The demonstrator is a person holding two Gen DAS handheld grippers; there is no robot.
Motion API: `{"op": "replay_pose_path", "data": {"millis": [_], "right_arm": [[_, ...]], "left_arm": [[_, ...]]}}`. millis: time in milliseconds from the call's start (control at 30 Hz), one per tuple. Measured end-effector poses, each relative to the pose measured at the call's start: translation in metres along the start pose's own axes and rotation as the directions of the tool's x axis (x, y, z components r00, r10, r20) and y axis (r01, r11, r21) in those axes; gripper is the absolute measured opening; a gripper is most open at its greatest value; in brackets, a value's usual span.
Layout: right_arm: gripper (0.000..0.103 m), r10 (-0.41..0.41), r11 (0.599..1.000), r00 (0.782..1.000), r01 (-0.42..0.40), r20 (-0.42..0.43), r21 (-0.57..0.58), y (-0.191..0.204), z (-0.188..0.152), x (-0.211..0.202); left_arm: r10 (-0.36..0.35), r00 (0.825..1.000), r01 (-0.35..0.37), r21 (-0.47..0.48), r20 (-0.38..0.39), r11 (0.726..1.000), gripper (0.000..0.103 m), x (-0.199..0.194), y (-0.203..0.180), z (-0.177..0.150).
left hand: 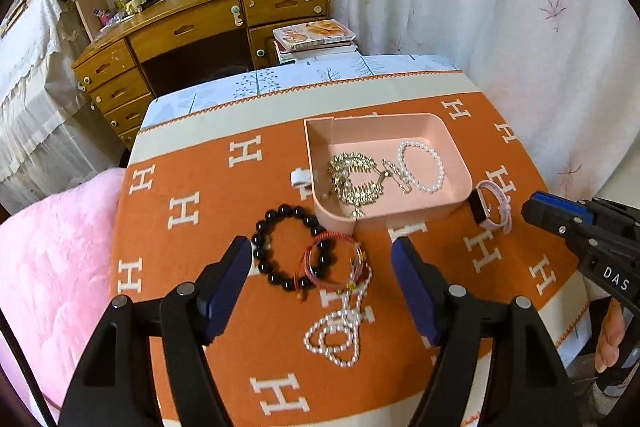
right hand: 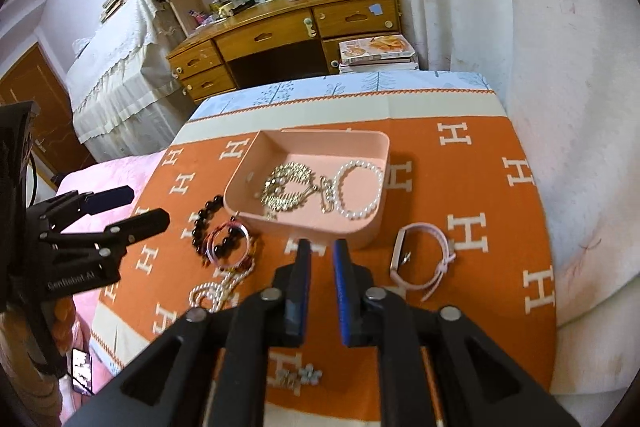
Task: Organize jewelry
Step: 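Withdraw both tools from the tray toward the remaining jewelry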
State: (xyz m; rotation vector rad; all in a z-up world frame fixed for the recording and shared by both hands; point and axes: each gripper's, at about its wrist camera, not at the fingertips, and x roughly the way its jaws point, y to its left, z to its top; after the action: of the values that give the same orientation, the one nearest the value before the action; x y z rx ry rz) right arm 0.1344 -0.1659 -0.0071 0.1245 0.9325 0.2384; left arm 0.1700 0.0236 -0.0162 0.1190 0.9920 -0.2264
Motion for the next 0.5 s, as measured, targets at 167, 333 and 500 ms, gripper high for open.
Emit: {"op": "replay_pose_path", "data": {"millis": [167, 333, 500], "right_arm": [[0.031, 0.013, 1.0, 1.0, -0.013, 0.0, -0.023, 0.005, -0.014, -0.006], [0.031, 0.039, 0.999, 0.999, -0.039, -0.023, -0.023, 0.007, -0.025, -0.002], [0.031, 0.047, 0.998, 0.997, -0.049, -0.059, -0.036, 0.014, -0.036, 0.013]], "left_arm": [[0.007, 0.999, -0.007, 0.011, 0.036, 1.0, 0.081, -0.016, 0.0, -0.019], [0.012, 0.999, -0.013, 0.03, 0.042, 0.999, 0.082, -0.017, -0.001, -0.042], [-0.005, 1.0, 0.006, 0.034, -0.023, 0.999, 0.082, 0.011, 0.004, -0.065]]}}
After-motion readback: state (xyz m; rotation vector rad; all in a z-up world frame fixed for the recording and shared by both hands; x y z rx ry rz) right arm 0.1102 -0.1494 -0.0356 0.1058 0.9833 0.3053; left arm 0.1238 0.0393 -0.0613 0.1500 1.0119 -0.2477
